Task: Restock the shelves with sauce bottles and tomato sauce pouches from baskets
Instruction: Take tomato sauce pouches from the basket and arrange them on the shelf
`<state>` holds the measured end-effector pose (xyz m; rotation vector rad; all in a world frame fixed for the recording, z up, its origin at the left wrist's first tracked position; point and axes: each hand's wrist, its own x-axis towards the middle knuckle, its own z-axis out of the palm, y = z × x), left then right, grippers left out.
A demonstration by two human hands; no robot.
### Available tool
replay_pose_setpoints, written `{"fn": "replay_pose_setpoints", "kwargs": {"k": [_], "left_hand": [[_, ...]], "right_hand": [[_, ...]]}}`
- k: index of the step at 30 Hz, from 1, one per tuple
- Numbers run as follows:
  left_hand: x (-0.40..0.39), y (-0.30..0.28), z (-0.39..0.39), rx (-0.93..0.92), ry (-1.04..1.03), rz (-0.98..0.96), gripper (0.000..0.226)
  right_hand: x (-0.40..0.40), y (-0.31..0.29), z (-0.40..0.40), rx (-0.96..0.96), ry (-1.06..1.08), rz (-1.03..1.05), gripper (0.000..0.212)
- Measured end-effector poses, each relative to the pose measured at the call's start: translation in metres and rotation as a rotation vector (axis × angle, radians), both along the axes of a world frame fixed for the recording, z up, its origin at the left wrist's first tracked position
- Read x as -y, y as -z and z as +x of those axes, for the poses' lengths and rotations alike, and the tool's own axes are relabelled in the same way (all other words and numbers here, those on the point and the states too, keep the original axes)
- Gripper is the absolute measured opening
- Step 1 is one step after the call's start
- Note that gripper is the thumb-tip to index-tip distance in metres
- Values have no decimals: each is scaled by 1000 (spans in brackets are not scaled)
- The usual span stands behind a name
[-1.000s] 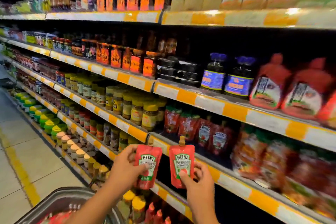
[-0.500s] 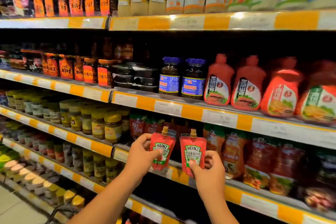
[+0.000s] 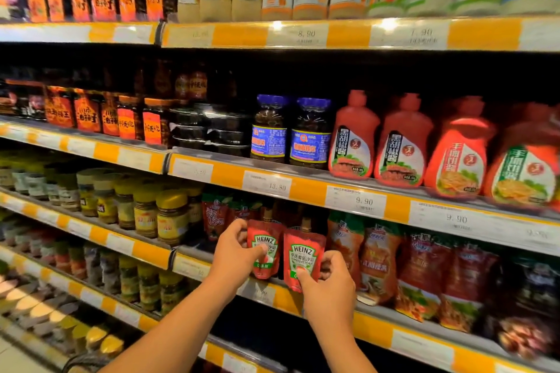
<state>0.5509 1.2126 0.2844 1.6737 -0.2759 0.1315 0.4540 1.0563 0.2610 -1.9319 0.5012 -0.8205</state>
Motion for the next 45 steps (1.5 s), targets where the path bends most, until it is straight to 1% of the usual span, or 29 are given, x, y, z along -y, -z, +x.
{"fn": "replay_pose_setpoints", "kwargs": {"k": [5,8,11,14,17,21,24,30,34,37,38,41,42,43,45], "left_hand": [[7,-3,8,-7,-21,16,40],[11,0,16,-6,-67,58,34],[11,11,23,-8,-73,113,34],[9,17,30,-23,-49,208,36],[8,21,35,9,-22,297,32],[3,32,40,106,-68,457,33],[1,35,40,126,-84,499,30],[-2,34,40,120,-69,511,29],[-5,33,40,124,-88,582,25],[-7,30,35,130,-115,561,27],[-7,29,31,138,-117,553,29],[-13,30,20,211,-154,494,38],[-16,32,16,256,-177,465,40],[-19,33,13,308,-190,455,40],[-24,38,8,387,-144,504,36]], "right_hand": [[-3,-1,11,-36,7,-42,35],[-6,-5,18,-89,29,-87,34],[-8,-3,22,-163,40,-146,31],[-7,0,22,-207,44,-239,29],[-6,0,24,-247,45,-300,25],[-7,-2,27,-293,55,-316,27],[-9,-5,26,-334,63,-331,29],[-12,-7,22,-356,26,-317,28],[-11,-7,16,-314,-42,-277,28],[-10,-10,12,-272,-90,-253,32],[-10,-11,8,-259,-106,-241,37],[-11,-13,-8,-215,-128,-203,69],[-11,-12,-15,-200,-122,-203,73],[-10,-10,-21,-176,-119,-244,71],[-13,-5,-28,-167,-133,-437,56]]}}
